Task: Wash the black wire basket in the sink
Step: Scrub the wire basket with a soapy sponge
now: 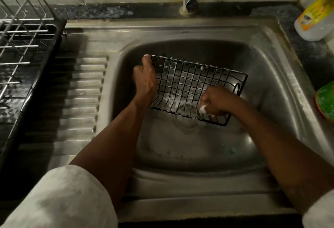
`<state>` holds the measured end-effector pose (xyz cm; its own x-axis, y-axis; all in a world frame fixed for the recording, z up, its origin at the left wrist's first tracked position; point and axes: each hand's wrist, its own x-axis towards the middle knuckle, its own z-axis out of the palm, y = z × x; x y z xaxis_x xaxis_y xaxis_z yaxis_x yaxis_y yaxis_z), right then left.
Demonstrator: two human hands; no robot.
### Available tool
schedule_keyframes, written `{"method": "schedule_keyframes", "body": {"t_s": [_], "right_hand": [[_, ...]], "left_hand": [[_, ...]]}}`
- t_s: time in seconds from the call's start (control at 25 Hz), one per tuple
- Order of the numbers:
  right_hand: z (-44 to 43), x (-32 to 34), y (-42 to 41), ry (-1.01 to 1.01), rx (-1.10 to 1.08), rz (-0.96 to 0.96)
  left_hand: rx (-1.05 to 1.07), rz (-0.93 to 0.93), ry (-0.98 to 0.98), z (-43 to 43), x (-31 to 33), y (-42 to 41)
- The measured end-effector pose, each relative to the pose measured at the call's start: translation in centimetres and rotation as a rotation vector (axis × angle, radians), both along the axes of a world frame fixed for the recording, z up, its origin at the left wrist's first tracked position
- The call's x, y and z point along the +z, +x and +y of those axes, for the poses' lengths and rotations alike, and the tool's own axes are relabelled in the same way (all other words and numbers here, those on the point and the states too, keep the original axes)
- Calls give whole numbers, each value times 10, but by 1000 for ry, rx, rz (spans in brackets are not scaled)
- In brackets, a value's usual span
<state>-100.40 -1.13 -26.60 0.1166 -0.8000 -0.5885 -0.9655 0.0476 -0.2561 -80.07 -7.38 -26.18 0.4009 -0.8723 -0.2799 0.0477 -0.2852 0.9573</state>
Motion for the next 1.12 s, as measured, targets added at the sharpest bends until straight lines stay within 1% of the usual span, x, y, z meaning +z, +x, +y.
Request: {"method": "schedule_keyframes", "body": {"t_s": [0.04, 0.08, 0.12, 0.2, 0.24, 0.28, 0.32, 0.36, 0.4, 0.44, 0.48, 0.52, 0.56, 0.64, 0.68, 0.72, 0.76, 0.8, 0.84, 0.88, 0.92, 1.0, 1.04, 1.08, 1.12], "right_hand": [[0, 0, 4, -71, 20, 81], [1, 1, 4, -38, -14, 66], [2, 3, 4, 36, -67, -17], [5, 8, 6, 195, -124, -95], [5, 9, 8, 167, -105, -10], [5, 6, 10, 73, -104, 99], [6, 3, 11, -82, -80, 203], [6, 0, 10, -210, -59, 246], [6, -5, 9, -283, -30, 255], [5, -8, 8, -305, 9, 246], [5, -9, 6, -276, 50, 242], [4, -5, 6, -187, 92, 209], [4, 1, 5, -33, 96, 156], [4, 16, 6, 314, -8, -23], [4, 23, 7, 393, -54, -69], [4, 24, 6, 372, -59, -43], [2, 22, 6, 247, -40, 65], [-1, 18, 6, 47, 13, 226], [-1, 14, 8, -108, 57, 347], [-1, 7, 8, -161, 96, 413], [0, 2, 9, -129, 135, 446], [-1, -4, 7, 82, 231, 426], [-3, -3, 3, 165, 268, 372], [-3, 2, -1, 230, 270, 277], [-1, 7, -4, 304, 214, 95]], "left_hand": [[1, -12, 10, -1, -1, 1], [-5, -30, 15, -1, -2, 3], [-8, -35, 11, 0, -2, 3], [6, -46, -13, 1, 0, 0], [11, -62, -11, 1, 0, -1], [7, -73, -4, 2, 1, -1], [-1, -70, 8, 2, 1, -2], [-3, -63, 21, 2, 2, -2], [9, -57, 28, 2, 2, -1], [23, -58, 29, 1, 2, 1], [27, -65, 26, 0, 1, 2], [22, -82, 19, 1, 1, 3], [10, -100, 8, 2, 1, 3], [-1, -130, -8, 2, 1, 1], [-3, -141, -3, 3, 1, 0], [-4, -139, 6, 4, 1, -1], [-2, -123, 9, 5, 2, -2], [1, -107, 14, 7, 4, -3], [7, -103, 18, 7, 5, -3], [11, -111, 20, 7, 5, -2], [7, -121, 17, 7, 5, -1], [-3, -145, 19, 6, 3, 0], [-5, -144, 18, 6, 1, 1], [-10, -132, 17, 5, 0, 0], [-14, -127, 16, 5, -1, 1]]}}
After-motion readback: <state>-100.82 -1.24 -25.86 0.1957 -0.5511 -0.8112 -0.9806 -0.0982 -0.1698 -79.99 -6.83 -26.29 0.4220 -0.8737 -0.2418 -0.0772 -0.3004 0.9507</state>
